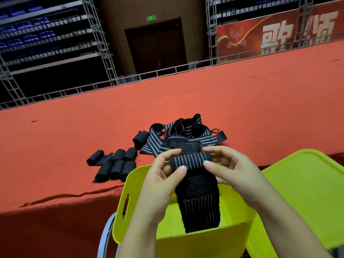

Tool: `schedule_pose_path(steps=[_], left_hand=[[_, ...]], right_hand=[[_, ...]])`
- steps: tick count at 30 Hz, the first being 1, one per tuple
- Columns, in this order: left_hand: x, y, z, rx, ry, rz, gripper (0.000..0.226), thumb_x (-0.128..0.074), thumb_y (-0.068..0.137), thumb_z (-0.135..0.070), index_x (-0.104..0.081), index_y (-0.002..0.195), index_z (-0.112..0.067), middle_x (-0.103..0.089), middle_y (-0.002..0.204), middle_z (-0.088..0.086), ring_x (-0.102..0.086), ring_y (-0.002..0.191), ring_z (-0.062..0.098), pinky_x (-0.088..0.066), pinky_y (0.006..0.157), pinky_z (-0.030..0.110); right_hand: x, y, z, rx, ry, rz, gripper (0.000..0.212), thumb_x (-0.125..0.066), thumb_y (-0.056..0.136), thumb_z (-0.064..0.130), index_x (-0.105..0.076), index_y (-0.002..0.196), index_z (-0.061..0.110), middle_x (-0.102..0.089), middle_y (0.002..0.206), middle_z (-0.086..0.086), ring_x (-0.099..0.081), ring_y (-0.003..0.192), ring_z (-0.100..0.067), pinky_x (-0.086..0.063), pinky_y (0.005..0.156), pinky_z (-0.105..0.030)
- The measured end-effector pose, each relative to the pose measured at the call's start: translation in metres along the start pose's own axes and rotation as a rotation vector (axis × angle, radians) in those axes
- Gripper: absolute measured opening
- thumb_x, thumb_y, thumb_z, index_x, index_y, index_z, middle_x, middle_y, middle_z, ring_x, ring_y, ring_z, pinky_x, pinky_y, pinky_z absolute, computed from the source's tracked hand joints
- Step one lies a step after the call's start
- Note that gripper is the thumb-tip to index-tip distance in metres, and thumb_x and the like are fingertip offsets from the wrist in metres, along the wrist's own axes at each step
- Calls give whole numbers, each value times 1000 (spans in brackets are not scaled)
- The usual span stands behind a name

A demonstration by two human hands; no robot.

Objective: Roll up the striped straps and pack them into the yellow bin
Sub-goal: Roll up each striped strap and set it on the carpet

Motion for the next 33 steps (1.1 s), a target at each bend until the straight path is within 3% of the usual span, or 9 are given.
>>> schedule_pose_path(steps=[3,5,8,17,21,24,27,29,33], left_hand=[[3,1,3,0,0,21,46,-66,76,-11,-58,120,-18,-74,99,3,-69,96,15,-55,75,27],[4,3,4,-3,1,31,47,-65,75,-9,-58,120,-18,-74,98,6,-69,94,16,-54,74,26],[3,3,3,4,14,42,46,-69,79,0,-57,120,-18,-74,98,6,-69,92,15,-54,73,26],[-3,-1,1,103,22,120,42,-65,81,-23,-58,122,-18,-72,107,3,-68,102,19,-54,82,43],[-7,0,-2,120,-24,83,37,-67,86,-34,-60,119,-17,-72,107,6,-70,98,21,-57,71,36],[-5,1,-2,122,-63,37,37,-60,83,-32,-62,116,-14,-72,109,10,-70,97,21,-57,71,32],[-3,0,0,126,-68,24,32,-71,84,-26,-63,113,-16,-71,108,14,-70,97,24,-57,77,37],[-1,1,2,117,-75,12,35,-71,79,-22,-64,113,-16,-70,109,16,-69,97,24,-57,76,34],[0,1,5,77,-79,24,34,-69,72,-12,-69,104,-20,-72,106,10,-68,93,18,-55,74,31]], right_hand=[[0,-1,0,2,-28,42,33,-68,80,20,-64,111,30,-72,99,4,-69,88,-15,-56,78,-42],[-1,-2,1,13,-51,66,34,-68,78,23,-63,111,29,-72,103,2,-69,85,-12,-56,66,-29],[-1,-1,0,62,-47,50,26,-68,83,8,-66,105,22,-72,99,3,-67,79,-7,-50,62,-18],[0,1,-1,272,-64,-12,32,-69,78,-8,-68,97,18,-70,92,9,-66,87,-5,-49,77,-17],[-2,1,-3,359,-153,-54,34,-73,75,-7,-70,94,20,-71,99,5,-66,98,-10,-49,85,-18],[-3,1,-3,382,-190,-53,32,-75,71,0,-72,91,25,-71,103,9,-65,102,-8,-49,88,-18],[-1,1,-3,302,-163,-14,27,-78,74,5,-72,89,27,-70,106,14,-66,101,-6,-50,81,-15],[-1,1,-3,242,-144,-15,19,-72,74,25,-71,92,28,-72,101,16,-68,91,-3,-51,76,-16],[-1,2,-7,125,-119,-14,25,-67,77,44,-71,100,38,-72,100,9,-67,89,-10,-58,78,-39]])
Point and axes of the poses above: each hand's wrist, its own y-axis towards the middle knuckle, its own x-axis out of the back of the hand, z = x × y, the point moved 1 cm from there along y, towards the middle knuckle
